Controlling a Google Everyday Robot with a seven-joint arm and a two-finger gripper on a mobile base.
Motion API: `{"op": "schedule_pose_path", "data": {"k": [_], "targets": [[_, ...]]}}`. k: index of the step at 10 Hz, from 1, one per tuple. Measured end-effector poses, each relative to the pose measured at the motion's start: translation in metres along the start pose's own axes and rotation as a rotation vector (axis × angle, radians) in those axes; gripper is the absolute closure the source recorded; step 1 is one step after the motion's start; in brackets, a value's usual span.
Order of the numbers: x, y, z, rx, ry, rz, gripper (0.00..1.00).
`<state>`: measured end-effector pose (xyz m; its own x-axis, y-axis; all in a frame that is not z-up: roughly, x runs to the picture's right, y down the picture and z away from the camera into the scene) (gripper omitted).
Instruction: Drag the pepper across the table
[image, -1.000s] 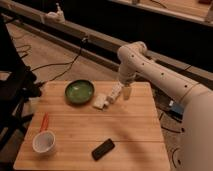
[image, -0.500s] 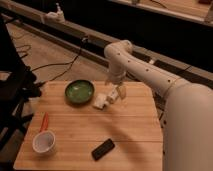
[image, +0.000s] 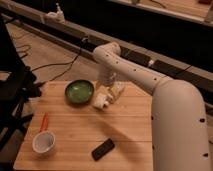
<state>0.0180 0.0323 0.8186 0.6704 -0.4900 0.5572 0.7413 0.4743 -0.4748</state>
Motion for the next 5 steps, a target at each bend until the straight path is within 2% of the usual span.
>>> {"op": "schedule_pose_path", "data": {"k": [2,5], "targets": [[0.006,-0.001,0.002,0.013,0.005,0.029,0.20],[-0.002,-0.036,0.003,0.098,-0.014,0.019,0.20]]}}
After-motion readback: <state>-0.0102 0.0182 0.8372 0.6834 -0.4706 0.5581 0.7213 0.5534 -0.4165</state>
